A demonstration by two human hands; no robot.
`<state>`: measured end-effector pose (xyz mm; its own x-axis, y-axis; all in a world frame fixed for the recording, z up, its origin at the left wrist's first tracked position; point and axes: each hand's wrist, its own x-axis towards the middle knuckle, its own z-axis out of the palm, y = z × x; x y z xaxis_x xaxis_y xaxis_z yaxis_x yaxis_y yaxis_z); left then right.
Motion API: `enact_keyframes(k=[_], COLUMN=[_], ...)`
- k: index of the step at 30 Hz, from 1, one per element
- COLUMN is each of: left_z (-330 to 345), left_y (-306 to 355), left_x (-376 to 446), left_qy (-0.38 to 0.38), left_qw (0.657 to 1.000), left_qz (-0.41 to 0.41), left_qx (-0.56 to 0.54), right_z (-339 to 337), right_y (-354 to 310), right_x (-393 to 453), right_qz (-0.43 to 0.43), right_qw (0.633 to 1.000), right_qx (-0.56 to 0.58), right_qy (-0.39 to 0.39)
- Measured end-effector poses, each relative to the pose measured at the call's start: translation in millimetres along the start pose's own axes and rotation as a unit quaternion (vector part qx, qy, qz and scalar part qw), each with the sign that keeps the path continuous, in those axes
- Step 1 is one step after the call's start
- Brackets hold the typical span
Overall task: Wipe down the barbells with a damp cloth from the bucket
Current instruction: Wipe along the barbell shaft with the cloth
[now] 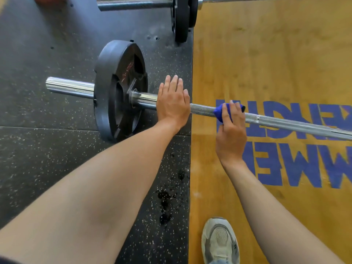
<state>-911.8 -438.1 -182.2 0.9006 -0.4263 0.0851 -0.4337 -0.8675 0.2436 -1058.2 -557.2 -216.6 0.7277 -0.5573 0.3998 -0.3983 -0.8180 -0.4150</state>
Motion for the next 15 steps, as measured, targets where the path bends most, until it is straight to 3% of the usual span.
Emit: enact_keyframes(k=[2,6,11,13,15], left_z=[2.8,3.5,3.6,4.4,4.9], left_y=[1.7,-0.2,2.5,5.0,6.1], left_x=[6.9,22.0,38.4,43.5,47.4], left_qy=[0.01,0.01,-0.015,-0.019,-0.023], left_qw=[1.0,0.999,0.998,0.998,0.998], left_qz=[-0.002,0.012,0.016,0.016,0.013], left_qx=[0.009,0.034,0.055,0.06,0.065], right_z=[11.9,23.9,2.6,10.8,24.0], right_y=[-19.0,-28.8,16.8,-0.8,-24.3], right_x=[8.2,17.8,26.3,33.6,36.9], right_qz=[0.005,-0.149,0.076,0.078,-0.016], right_qw=[1.0,0.988,0.996,0.996,1.0], right_qx=[0.001,-0.012,-0.01,-0.008,-0.01], right_qy=[0.014,-0.031,0.036,0.037,0.016])
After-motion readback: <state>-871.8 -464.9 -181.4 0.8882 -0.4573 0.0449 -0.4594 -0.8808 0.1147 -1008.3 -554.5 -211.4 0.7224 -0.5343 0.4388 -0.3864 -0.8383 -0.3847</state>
